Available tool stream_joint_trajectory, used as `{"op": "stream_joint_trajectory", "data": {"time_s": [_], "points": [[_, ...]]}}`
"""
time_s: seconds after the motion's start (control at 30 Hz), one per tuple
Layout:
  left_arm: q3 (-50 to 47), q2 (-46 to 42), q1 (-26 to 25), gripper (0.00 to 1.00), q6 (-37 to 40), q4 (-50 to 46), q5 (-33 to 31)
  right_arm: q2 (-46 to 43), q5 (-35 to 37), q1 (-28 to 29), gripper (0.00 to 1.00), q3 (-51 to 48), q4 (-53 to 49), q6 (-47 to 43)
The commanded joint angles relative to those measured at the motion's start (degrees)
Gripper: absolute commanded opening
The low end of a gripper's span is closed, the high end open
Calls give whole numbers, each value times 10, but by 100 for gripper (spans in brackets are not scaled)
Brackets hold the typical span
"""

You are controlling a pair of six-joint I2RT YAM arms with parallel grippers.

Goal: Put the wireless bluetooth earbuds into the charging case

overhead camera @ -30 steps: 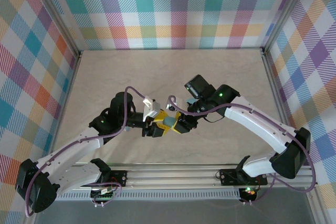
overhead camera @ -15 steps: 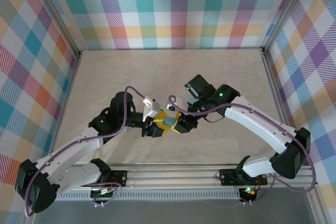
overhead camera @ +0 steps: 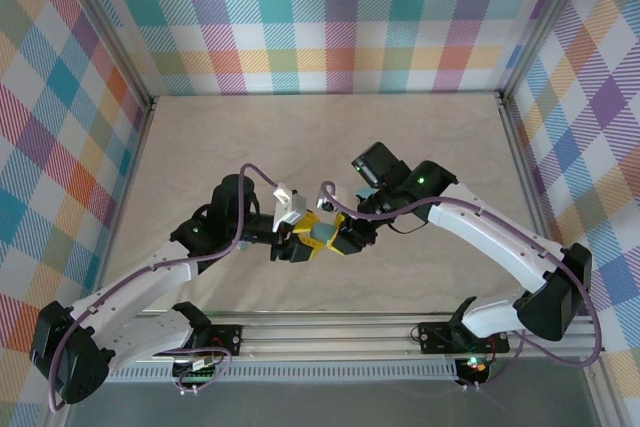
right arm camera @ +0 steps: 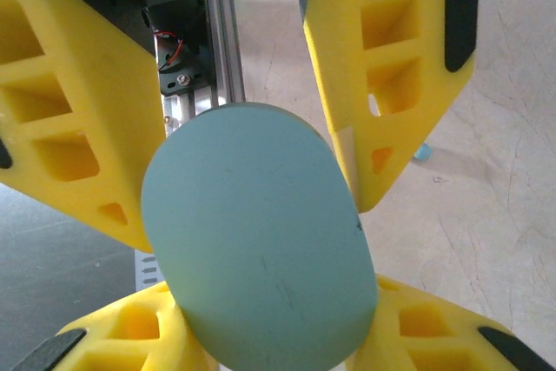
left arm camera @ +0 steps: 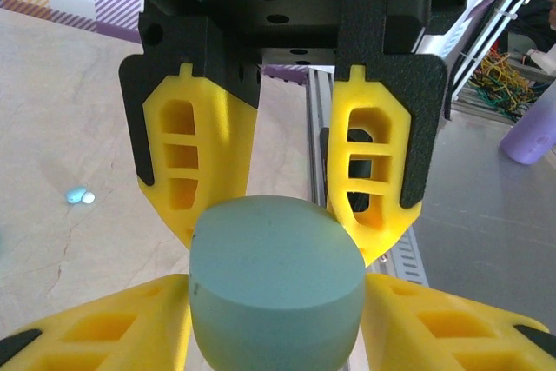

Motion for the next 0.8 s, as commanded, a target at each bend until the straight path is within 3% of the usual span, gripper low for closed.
{"op": "stream_joint_trajectory", "data": {"time_s": [0.0, 0.07, 0.23, 0.4, 0.43, 0.53, 0.57, 0.63, 0.77], "points": [[19, 5, -10, 52, 7, -4, 16, -3, -20, 3, 22, 22, -5, -6], [20, 7, -10, 46, 8, -3, 18, -2, -20, 3, 22, 23, -6, -6], [20, 9, -10, 17, 8, 1, 26, -2, -22, 3, 22, 22, -11, -6], [19, 6, -10, 7, 8, 2, 27, -2, -8, 3, 24, 19, -11, -4], [19, 6, -10, 4, 9, 1, 27, -5, 1, 3, 31, 17, -3, 4], [10, 1, -10, 0, 6, 6, 19, -31, 23, 0, 67, -3, 43, 37], [2, -4, -10, 0, 1, 16, 12, -44, 23, -6, 74, -14, 63, 48], [-23, -22, -10, 0, -27, 54, -5, -72, 15, -17, 79, -34, 99, 70], [-99, -66, -9, 0, -115, 178, -43, -135, 0, -33, 81, -83, 187, 121]]}}
